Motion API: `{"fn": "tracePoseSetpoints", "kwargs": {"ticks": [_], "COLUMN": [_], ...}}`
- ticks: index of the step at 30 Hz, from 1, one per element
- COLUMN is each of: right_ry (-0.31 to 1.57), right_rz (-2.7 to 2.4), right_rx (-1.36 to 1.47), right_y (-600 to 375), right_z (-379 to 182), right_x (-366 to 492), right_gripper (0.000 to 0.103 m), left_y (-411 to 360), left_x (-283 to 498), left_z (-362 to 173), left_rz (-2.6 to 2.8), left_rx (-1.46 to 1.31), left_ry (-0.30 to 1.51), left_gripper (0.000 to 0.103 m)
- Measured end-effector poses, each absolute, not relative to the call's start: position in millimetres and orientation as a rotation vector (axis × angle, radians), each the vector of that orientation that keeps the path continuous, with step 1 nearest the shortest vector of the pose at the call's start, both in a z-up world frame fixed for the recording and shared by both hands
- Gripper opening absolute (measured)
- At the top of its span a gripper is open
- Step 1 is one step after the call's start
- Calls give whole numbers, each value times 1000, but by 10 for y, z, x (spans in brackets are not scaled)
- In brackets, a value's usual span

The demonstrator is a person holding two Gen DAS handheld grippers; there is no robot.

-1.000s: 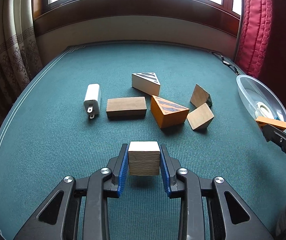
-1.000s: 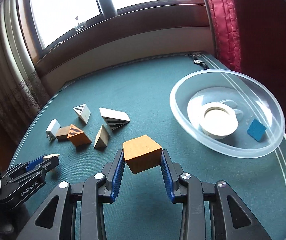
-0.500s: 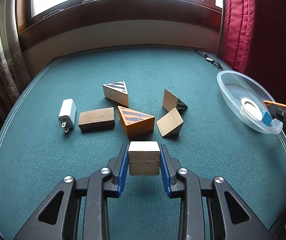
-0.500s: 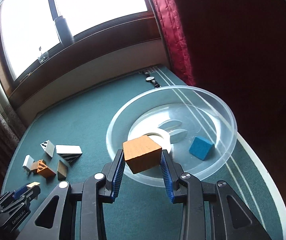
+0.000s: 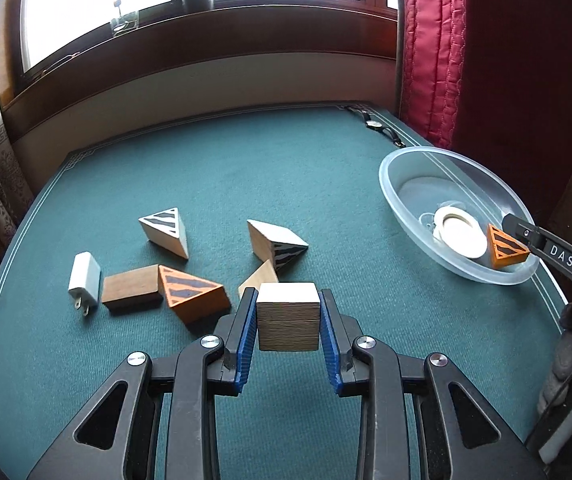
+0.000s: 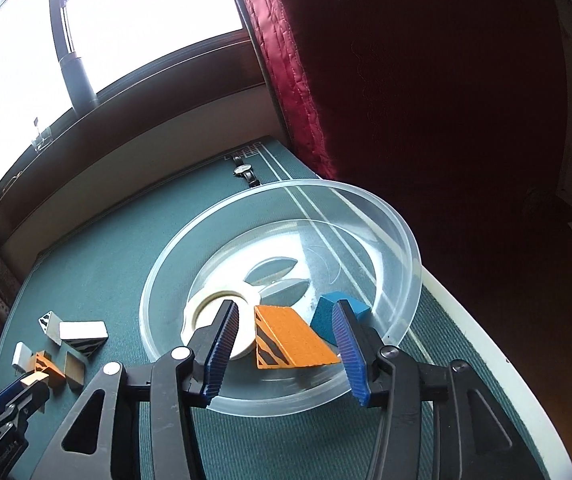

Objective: Organize rigid objects
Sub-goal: 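Carry the orange block into the bowl and open right gripper while left carries wood cube toward bowl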

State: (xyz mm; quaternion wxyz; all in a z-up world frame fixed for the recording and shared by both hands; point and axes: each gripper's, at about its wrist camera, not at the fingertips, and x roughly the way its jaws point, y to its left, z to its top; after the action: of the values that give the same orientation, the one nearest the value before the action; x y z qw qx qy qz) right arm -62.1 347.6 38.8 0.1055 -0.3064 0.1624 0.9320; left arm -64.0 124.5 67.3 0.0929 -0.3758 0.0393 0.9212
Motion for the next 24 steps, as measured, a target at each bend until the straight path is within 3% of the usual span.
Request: {"fn": "tracePoseSetpoints", "kwargs": {"ticks": [24], "right_ry": [517], "right_rz": [2602], "right_rx": [-717], "right_y": [3662], "right_z": [329], "right_x": [-441], "right_gripper": [56], "left_y": [2311], "left_x": [-1364], "left_z": [862], "left_rz": [2525], "left_rx": [-1047], "left_ry": [147], "left_gripper": [31]}}
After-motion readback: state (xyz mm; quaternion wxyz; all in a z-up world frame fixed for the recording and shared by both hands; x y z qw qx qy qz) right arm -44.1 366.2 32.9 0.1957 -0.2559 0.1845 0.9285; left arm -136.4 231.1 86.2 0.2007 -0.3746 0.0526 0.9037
